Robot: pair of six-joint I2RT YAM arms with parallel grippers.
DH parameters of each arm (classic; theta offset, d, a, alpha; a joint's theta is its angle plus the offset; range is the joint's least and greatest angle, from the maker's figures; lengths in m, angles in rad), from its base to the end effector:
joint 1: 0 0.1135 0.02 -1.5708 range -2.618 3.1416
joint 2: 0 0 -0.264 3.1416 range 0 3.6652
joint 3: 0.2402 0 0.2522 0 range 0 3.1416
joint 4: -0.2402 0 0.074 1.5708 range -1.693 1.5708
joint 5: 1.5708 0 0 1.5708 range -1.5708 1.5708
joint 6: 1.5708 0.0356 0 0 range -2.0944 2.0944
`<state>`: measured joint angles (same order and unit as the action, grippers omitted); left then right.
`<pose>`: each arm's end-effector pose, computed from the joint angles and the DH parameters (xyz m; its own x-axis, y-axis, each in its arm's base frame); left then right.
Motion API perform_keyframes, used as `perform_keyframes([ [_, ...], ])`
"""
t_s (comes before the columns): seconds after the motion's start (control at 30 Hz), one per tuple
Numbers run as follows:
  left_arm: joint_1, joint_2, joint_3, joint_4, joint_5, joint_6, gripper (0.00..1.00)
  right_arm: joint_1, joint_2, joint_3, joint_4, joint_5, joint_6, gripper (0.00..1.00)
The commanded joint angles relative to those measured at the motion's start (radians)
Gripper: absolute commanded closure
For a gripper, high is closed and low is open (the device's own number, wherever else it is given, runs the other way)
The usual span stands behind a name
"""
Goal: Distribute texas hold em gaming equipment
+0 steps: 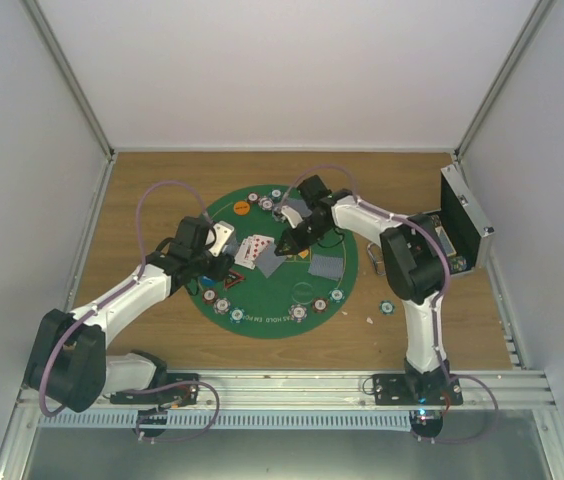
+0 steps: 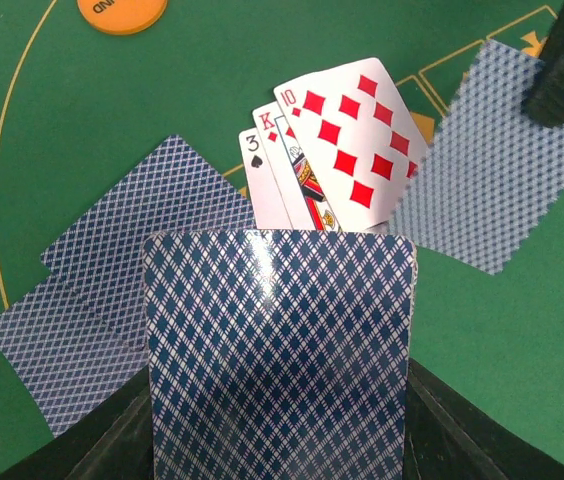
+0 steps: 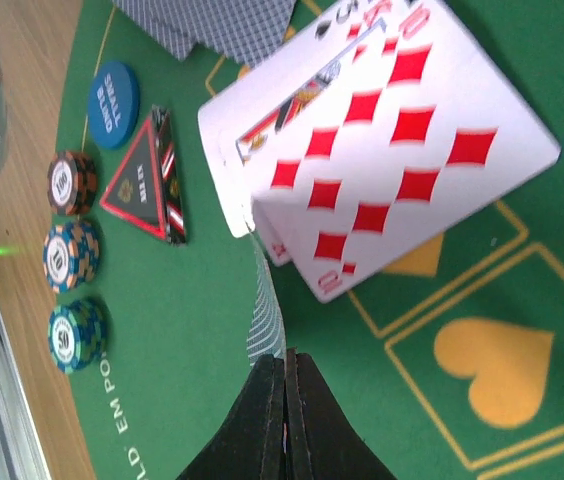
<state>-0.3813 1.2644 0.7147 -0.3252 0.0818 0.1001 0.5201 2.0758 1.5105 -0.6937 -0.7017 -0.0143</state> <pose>0.2317 -0.0960 0.2044 -0.6669 0.3747 -0.6441 0.4886 0.8725 0.0017 0.3511 0.2276 0.1677 -0.8180 -0.4810 -0.3155 -0.5631 0.5575 0.6099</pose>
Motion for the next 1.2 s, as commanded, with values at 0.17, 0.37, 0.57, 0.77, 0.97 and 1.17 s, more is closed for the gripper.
perform_keyframes([
  [0.17, 0.004, 0.001, 0.016, 0.041, 0.011, -0.007, 0.45, -0.004, 0.125, 0.155, -0.022, 0.043, -0.045, 0.95],
  [0.37, 0.005, -0.003, 0.015, 0.041, 0.016, -0.005, 0.45, -0.006, 0.127, 0.154, -0.018, 0.108, -0.043, 0.81],
  [0.57, -0.002, -0.023, 0.008, 0.053, 0.084, 0.01, 0.45, -0.019, 0.055, 0.119, 0.008, 0.179, -0.013, 0.6],
  [0.77, -0.041, -0.052, -0.008, 0.07, 0.156, 0.024, 0.45, -0.047, -0.065, 0.056, 0.011, 0.189, 0.013, 0.4],
  [0.97, -0.126, -0.048, -0.013, 0.071, 0.187, 0.033, 0.45, -0.039, -0.128, 0.081, -0.086, -0.051, 0.04, 0.36],
  [1.17, -0.189, -0.017, -0.005, 0.061, 0.201, 0.042, 0.44, 0.014, -0.188, 0.018, -0.136, -0.115, 0.019, 0.33],
])
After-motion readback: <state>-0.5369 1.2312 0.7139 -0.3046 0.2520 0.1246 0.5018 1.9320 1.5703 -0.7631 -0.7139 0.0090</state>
